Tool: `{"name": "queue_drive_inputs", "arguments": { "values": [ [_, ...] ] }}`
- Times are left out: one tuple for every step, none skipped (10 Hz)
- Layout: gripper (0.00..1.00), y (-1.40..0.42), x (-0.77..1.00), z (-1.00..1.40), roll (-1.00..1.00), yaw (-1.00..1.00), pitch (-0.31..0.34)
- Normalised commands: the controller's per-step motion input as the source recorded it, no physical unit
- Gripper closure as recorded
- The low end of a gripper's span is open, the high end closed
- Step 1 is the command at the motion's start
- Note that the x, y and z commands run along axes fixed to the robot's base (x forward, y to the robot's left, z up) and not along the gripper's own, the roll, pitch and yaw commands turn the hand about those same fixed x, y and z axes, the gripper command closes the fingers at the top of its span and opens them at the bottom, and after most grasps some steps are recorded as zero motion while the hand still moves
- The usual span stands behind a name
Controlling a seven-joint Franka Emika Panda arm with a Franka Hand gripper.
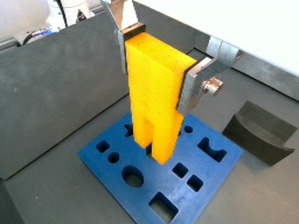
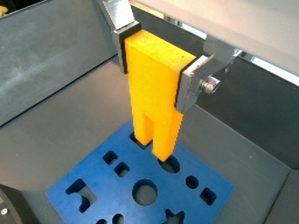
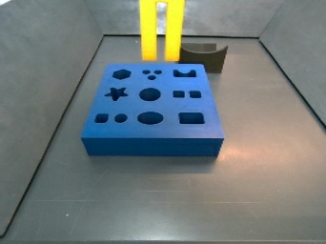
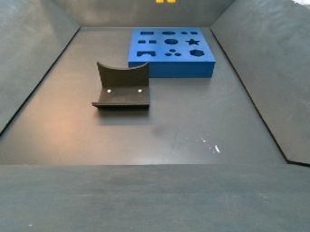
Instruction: Insert the double-square object.
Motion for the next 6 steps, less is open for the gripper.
{"name": "queue_drive_inputs", "arguments": {
  "values": [
    [1.0, 0.0, 0.0, -0.19, 0.0, 0.0, -0.057],
    [1.0, 0.04, 0.33, -0.43, 0.08, 0.0, -0.036],
    [1.0, 0.14, 0.66, -0.41, 0.14, 0.0, -0.006],
    [1.0, 0.19, 0.8, -0.41, 0.17, 0.0, 0.0],
    [1.0, 0.22, 0.83, -0.42, 0.17, 0.0, 0.0],
    [1.0, 0.22, 0.94, -0.43, 0.15, 0.0, 0.0]
  ]
}}
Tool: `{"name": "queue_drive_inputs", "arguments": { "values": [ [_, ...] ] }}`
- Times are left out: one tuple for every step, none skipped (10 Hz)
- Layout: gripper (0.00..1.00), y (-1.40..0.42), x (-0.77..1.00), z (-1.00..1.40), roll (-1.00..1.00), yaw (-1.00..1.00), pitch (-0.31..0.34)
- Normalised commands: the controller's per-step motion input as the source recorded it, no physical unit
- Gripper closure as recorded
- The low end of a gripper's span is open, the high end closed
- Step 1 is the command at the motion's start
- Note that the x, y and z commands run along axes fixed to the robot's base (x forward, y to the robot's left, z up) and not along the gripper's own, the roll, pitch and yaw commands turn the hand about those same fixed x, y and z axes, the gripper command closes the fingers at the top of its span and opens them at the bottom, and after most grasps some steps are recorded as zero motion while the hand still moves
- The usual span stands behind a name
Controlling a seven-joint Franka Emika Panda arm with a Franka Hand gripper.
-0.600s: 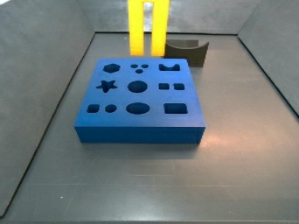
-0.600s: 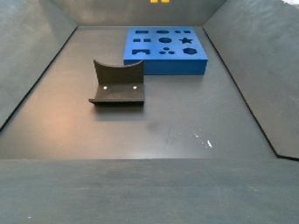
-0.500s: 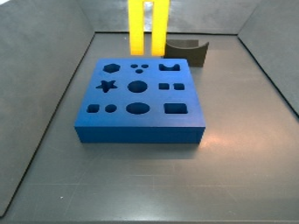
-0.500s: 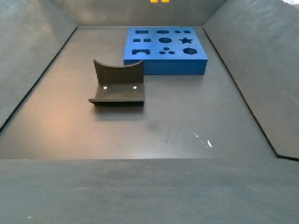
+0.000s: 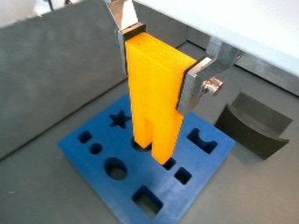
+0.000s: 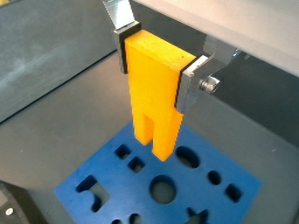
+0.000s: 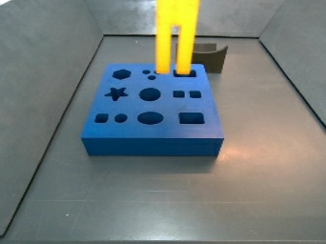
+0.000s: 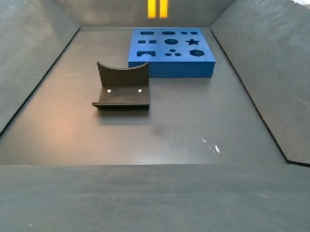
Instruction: Insert the double-square object.
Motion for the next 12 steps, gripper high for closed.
{"name": "queue_drive_inputs", "arguments": {
  "values": [
    [1.0, 0.23, 0.95, -0.39, 0.1, -0.03, 0.0],
    [1.0, 0.21, 0.96, -0.35, 0.08, -0.04, 0.0],
    [1.0, 0.15, 0.97, -0.32, 0.05, -0.04, 0.0],
    [1.0, 0.1, 0.85, -0.31, 0.02, -0.04, 0.0],
    [1.0, 0.07, 0.63, -0.26, 0.0, -0.01, 0.0],
    [1.0, 0.1, 0.5, -0.19, -0.08, -0.07, 0.003],
    [1.0, 0.2, 0.26, -0.21, -0.11, -0.07, 0.0],
    [1.0, 0.15, 0.0, -0.14, -0.12, -0.05, 0.0],
    [1.0, 0.03, 0.0, -0.04, -0.08, -0.03, -0.004],
    [1.0, 0.0, -0.01, -0.13, -0.07, 0.0, -0.057],
    [1.0, 0.0, -0.15, -0.16, -0.02, 0.0, -0.09],
    [1.0, 0.0, -0.15, -0.17, -0.03, 0.0, -0.104]
  ]
}}
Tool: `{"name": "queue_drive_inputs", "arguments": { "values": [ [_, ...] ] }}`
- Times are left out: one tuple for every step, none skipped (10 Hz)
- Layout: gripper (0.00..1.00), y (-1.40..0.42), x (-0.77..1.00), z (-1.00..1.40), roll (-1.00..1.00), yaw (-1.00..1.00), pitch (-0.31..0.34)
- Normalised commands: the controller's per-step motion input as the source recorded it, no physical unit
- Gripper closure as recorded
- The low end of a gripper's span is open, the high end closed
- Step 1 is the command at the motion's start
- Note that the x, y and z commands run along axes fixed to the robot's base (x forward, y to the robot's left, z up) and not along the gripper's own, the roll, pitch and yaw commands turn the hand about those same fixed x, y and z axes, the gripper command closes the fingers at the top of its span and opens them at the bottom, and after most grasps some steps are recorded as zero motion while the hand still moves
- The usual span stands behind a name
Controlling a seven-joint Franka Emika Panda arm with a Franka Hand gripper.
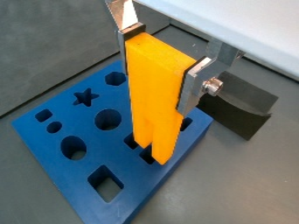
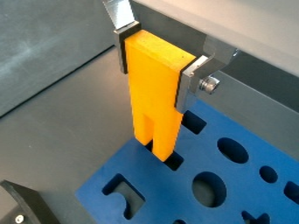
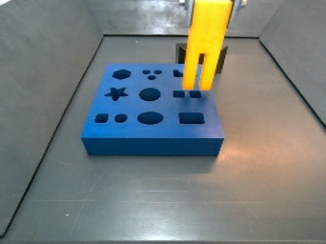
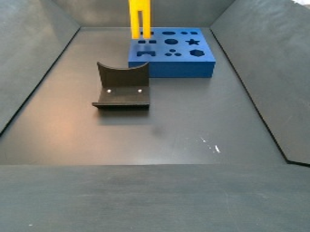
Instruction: Insert the double-square object.
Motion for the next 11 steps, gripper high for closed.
{"name": "queue_drive_inputs", "arguments": {
  "values": [
    [1.0, 0.0, -0.17, -0.2, -0.01, 0.0, -0.114],
    [1.0, -0.06, 0.0, -0.05, -0.05, 0.0, -0.086],
    [1.0, -0.04, -0.03, -0.03, -0.06, 0.0, -0.083],
    [1.0, -0.05, -0.1, 0.0, -0.04, 0.0, -0.091],
    [1.0, -0.02, -0.17, 0.0, -0.04, 0.0, -0.103],
    [1.0, 0.0, -0.26, -0.01, -0.01, 0.0, -0.106],
    [1.0, 0.0, -0.22, -0.04, -0.03, 0.0, -0.113],
    [1.0, 0.0, 0.0, -0.05, -0.06, 0.01, -0.093],
    [1.0, -0.02, 0.03, -0.14, -0.07, 0.05, -0.064],
    [1.0, -0.02, 0.16, -0.24, -0.04, 0.09, -0.05],
    [1.0, 0.0, 0.03, -0.27, -0.02, 0.05, -0.05]
  ]
}}
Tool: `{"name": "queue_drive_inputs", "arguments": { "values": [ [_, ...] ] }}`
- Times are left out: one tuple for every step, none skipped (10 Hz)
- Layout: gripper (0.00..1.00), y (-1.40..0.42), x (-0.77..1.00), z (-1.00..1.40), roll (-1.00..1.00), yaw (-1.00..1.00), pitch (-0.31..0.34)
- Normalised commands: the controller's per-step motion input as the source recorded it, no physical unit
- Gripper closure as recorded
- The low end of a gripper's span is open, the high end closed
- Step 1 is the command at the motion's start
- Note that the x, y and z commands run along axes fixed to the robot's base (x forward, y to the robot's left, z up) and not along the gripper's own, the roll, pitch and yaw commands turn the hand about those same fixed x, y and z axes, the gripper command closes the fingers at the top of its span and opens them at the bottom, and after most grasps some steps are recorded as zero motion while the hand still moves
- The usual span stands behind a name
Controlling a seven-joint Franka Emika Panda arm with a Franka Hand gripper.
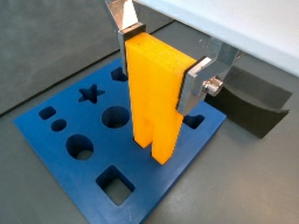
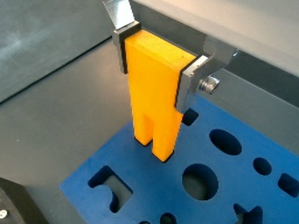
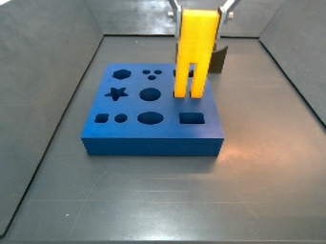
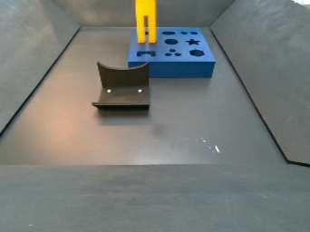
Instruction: Insert the double-square object.
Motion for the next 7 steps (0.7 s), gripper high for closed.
{"name": "queue_drive_inputs", "arguments": {
  "values": [
    [1.0, 0.0, -0.01, -0.28, 0.0, 0.05, -0.086],
    [1.0, 0.0, -0.09, -0.29, 0.0, 0.0, -0.087],
    [1.0, 0.0, 0.0, -0.36, 0.0, 0.0, -0.084],
    [1.0, 0.0, 0.03, -0.59, 0.0, 0.0, -0.06],
    [1.0, 0.0, 0.0, -0.73, 0.02, 0.0, -0.059],
    [1.0, 0.0, 0.0, -0.81, 0.05, 0.0, -0.05],
    [1.0, 0.0, 0.0, -0.77, 0.01, 0.0, -0.06]
  ]
}}
